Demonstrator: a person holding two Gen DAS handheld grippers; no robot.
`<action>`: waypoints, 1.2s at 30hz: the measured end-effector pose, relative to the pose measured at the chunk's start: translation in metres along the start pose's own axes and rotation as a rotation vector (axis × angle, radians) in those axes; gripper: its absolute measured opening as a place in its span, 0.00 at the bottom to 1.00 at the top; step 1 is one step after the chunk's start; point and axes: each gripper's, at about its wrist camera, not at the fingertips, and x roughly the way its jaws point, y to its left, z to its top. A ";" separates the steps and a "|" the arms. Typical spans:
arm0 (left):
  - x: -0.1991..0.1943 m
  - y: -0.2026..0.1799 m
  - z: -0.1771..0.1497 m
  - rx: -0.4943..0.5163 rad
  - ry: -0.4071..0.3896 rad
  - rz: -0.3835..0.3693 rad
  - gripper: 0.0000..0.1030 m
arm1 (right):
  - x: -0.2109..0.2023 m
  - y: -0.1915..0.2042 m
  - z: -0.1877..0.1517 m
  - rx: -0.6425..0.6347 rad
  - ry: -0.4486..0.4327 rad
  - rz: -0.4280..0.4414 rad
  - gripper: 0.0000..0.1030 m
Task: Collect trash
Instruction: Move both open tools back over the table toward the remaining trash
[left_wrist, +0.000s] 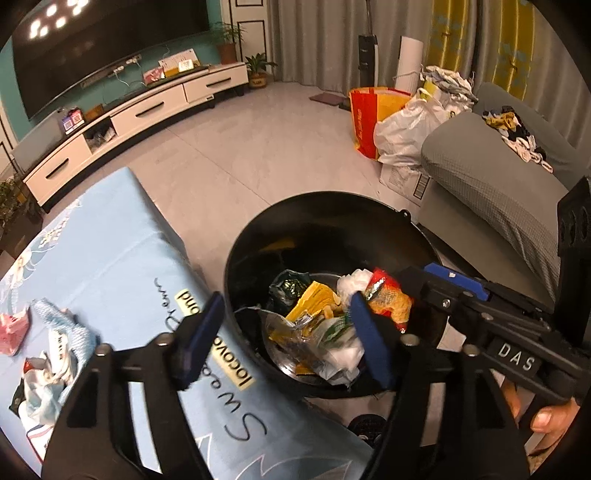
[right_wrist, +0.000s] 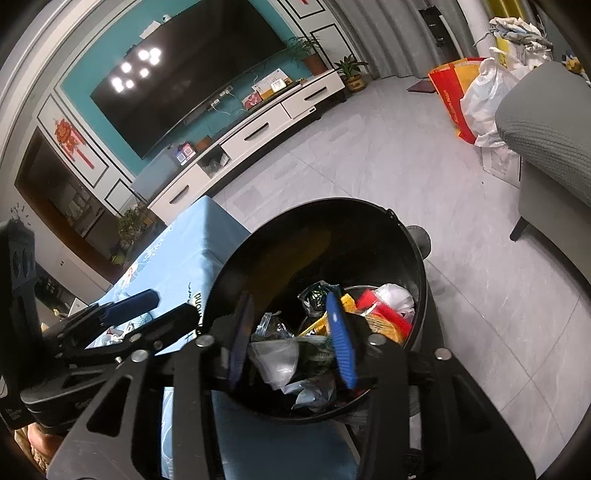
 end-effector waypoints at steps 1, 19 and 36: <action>-0.005 0.002 -0.002 -0.008 -0.005 0.001 0.73 | -0.003 0.002 0.000 -0.004 -0.004 0.001 0.41; -0.112 0.079 -0.144 -0.290 0.015 0.149 0.97 | -0.021 0.088 -0.061 -0.138 0.158 0.042 0.77; -0.190 0.170 -0.264 -0.723 -0.144 0.169 0.97 | -0.010 0.217 -0.121 -0.422 0.290 0.070 0.77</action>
